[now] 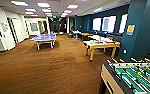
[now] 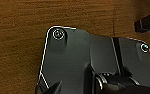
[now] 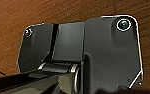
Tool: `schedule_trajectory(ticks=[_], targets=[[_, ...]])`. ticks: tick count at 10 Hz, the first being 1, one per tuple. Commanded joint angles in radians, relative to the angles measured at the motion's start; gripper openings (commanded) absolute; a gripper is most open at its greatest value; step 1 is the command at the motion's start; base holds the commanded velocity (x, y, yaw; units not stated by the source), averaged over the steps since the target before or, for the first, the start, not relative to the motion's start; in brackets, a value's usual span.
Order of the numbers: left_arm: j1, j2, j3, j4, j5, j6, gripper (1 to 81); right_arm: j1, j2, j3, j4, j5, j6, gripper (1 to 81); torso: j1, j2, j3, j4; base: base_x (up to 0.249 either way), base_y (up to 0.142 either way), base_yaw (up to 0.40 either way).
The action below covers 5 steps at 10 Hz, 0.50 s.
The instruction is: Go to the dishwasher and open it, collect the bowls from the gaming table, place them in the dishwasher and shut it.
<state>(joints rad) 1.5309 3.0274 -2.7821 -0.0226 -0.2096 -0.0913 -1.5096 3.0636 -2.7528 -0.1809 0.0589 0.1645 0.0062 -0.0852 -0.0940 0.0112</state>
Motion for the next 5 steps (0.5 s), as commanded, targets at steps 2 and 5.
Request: schedule_trajectory(ticks=[2,5], targets=[[-0.036,-0.007,-0.002,-0.002,0.047,-0.001,81.1,0.047,0.0,0.006,-0.005,-0.051,-0.002,81.1,0.001,0.0,0.0,0.0,0.123,0.069,0.0],[-0.036,-0.005,-0.002,-0.002,0.047,-0.001,81.1,0.047,0.002,0.006,-0.005,-0.051,-0.002,81.1,0.0,0.0,0.0,0.0,0.123,0.0,0.0]])
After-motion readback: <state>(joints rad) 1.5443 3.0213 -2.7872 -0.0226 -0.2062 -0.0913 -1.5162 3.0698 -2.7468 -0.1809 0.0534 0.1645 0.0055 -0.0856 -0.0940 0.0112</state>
